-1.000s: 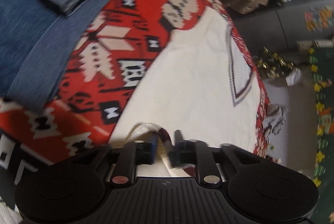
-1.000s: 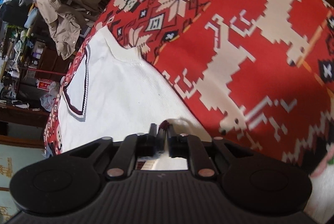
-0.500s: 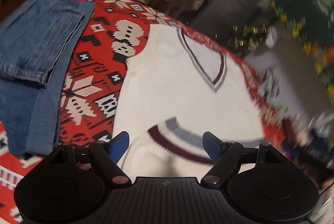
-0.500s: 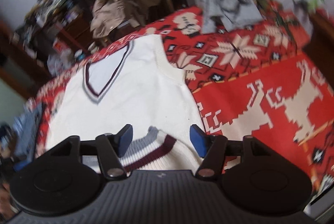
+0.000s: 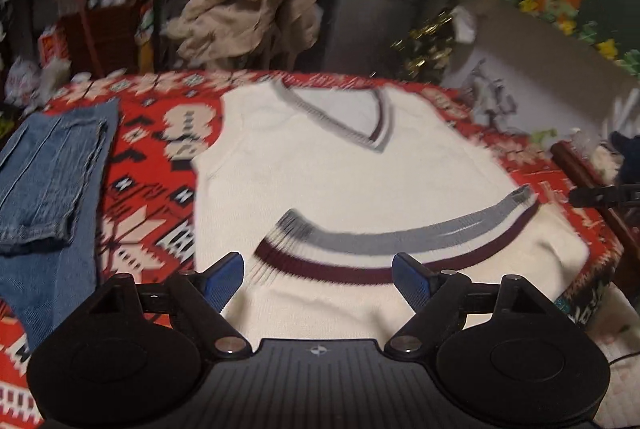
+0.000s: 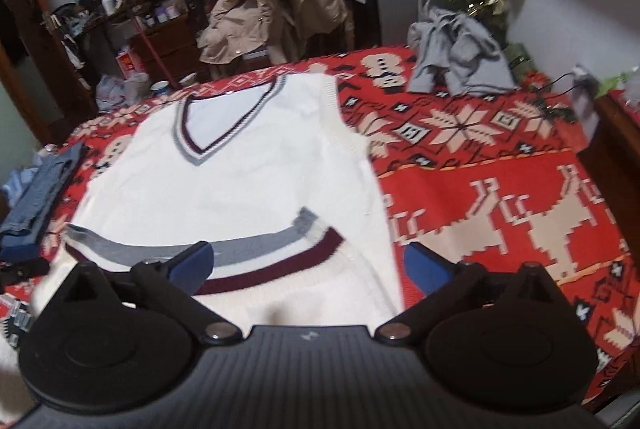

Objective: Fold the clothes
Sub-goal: 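Grasp the folded hem edge again with both grippers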

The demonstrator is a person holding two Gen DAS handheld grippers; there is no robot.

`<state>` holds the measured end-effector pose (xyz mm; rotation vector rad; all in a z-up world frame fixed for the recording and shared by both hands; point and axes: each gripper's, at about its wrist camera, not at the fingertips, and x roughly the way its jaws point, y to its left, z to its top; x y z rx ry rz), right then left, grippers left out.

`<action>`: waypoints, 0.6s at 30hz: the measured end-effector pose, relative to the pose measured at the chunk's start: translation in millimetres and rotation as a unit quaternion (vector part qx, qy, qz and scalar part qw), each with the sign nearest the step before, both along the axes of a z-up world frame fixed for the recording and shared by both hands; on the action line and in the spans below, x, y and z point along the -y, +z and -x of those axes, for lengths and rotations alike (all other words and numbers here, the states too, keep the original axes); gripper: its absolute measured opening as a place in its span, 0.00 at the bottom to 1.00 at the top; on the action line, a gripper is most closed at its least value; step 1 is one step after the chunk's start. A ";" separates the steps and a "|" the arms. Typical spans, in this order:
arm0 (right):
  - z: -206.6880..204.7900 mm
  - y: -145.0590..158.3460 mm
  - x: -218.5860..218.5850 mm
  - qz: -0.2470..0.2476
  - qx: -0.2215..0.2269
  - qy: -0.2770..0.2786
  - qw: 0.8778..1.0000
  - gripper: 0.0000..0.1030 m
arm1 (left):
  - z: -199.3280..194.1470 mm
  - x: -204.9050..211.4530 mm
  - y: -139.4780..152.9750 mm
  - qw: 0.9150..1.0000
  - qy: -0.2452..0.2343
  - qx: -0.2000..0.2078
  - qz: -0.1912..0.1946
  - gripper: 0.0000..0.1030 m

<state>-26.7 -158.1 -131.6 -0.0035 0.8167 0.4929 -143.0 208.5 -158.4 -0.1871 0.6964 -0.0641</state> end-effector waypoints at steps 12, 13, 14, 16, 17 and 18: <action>20.2 -9.2 -10.8 0.057 0.104 0.103 0.988 0.99 | -8.0 -3.2 0.4 0.998 0.023 0.030 -0.056 0.86; 18.8 -8.6 -11.7 0.063 0.112 0.102 0.986 0.99 | -11.6 -7.3 -1.4 0.998 0.022 0.025 -0.049 0.84; 16.2 -7.9 -11.7 0.059 0.114 0.105 0.986 0.99 | -16.8 -12.0 -4.0 0.999 0.024 0.014 -0.041 0.77; 6.4 -8.4 -10.6 0.040 0.103 0.116 0.987 0.95 | -26.0 -21.7 -9.8 0.999 0.033 -0.003 -0.031 0.64; 1.3 -9.9 -11.4 0.037 0.097 0.118 0.988 0.91 | -29.4 -25.6 -12.4 0.999 0.034 -0.009 -0.030 0.58; -4.6 -12.1 -12.7 0.040 0.089 0.118 0.988 0.80 | -31.9 -28.6 -14.9 0.999 0.033 -0.012 -0.033 0.54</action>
